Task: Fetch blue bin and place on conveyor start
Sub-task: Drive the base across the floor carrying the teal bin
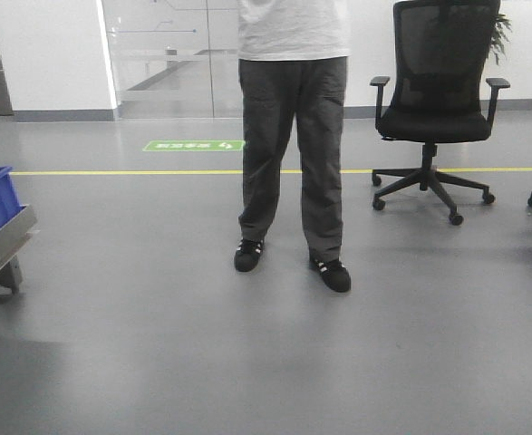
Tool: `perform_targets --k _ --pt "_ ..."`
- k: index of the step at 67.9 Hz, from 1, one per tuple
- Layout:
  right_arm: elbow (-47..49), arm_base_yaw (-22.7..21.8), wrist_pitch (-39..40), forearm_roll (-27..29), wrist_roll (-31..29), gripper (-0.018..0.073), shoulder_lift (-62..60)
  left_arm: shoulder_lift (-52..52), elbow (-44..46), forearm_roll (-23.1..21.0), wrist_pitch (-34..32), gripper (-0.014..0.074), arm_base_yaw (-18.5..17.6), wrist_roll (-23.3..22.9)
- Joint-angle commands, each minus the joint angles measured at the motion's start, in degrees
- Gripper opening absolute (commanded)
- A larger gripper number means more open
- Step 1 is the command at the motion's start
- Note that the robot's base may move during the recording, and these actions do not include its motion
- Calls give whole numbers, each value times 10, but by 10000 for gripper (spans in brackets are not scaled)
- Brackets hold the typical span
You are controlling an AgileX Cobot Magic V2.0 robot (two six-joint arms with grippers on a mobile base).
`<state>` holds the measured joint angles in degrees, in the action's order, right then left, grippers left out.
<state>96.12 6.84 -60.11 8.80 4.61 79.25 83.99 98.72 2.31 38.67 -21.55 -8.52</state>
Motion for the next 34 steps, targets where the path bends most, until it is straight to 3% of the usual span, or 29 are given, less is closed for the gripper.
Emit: perform_targets --k 1,34 --pt "4 -4 10 -8 -17 -153 -5 -9 7 -16 -42 -111 1 -6" --pt "4 -4 10 -7 -17 -153 -5 -9 7 -16 -42 -111 1 -6"
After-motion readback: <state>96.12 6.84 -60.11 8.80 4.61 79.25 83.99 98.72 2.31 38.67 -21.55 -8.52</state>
